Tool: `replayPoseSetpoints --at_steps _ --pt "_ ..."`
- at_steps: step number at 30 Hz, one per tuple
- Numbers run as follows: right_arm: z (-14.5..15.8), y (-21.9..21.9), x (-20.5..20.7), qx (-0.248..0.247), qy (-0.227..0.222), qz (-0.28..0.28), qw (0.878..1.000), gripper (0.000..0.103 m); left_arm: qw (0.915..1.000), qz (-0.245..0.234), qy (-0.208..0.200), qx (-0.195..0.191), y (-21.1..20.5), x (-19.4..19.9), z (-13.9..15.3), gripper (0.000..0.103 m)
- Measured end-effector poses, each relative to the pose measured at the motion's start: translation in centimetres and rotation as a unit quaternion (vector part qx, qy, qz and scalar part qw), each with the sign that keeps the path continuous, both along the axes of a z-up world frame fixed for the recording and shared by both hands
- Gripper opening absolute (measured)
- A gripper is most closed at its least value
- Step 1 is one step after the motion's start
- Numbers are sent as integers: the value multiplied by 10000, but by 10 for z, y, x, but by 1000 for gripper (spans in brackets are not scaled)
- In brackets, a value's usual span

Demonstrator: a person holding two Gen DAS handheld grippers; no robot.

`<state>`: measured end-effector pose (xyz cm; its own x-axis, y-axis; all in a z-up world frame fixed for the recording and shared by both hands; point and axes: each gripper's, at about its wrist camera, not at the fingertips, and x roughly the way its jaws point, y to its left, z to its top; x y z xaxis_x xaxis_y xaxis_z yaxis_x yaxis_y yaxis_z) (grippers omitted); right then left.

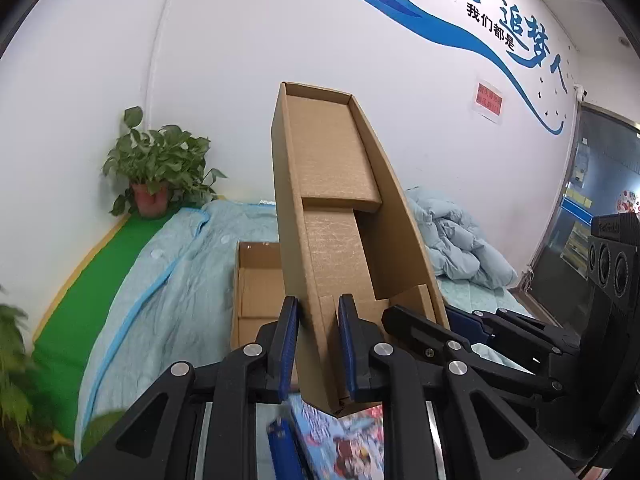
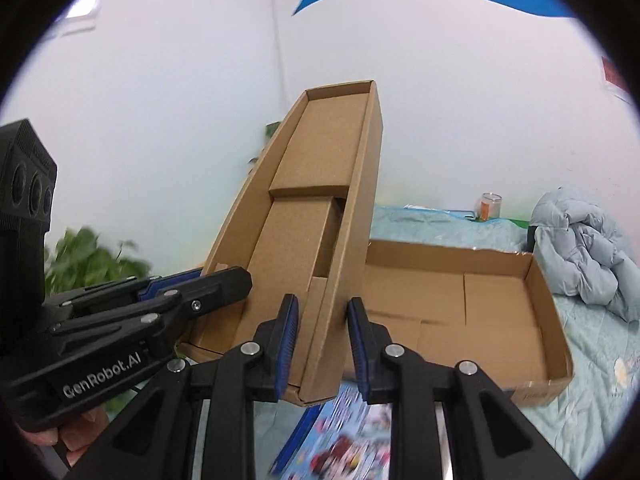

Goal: Organize rigid objects
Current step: 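Carry the cardboard divider with the right gripper and lower it into the open box, then open the right gripper to release the divider and withdraw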

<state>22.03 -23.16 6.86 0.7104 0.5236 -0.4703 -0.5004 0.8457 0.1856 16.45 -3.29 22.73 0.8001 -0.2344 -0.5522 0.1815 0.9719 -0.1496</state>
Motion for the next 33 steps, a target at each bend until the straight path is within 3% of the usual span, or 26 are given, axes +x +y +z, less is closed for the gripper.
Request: replayPoseSetpoints --at_steps 5,10,17,25,30,33 --pt "0 4 45 -75 190 -128 9997 24 9993 -133 350 1 3 95 5 17" --pt "-24 7 89 -89 672 -104 9976 24 9964 -149 835 60 11 170 -33 17" --pt "-82 20 143 32 1681 90 9857 24 9888 17 1492 76 37 212 -123 17" --pt "-163 45 176 95 2781 303 9600 24 9712 297 2359 157 66 258 -228 16" --pt "-202 55 177 178 3422 399 9386 24 9631 369 2637 401 69 261 -267 15" --pt "-206 58 173 114 3449 445 9375 24 9636 417 2613 389 75 257 -273 14"
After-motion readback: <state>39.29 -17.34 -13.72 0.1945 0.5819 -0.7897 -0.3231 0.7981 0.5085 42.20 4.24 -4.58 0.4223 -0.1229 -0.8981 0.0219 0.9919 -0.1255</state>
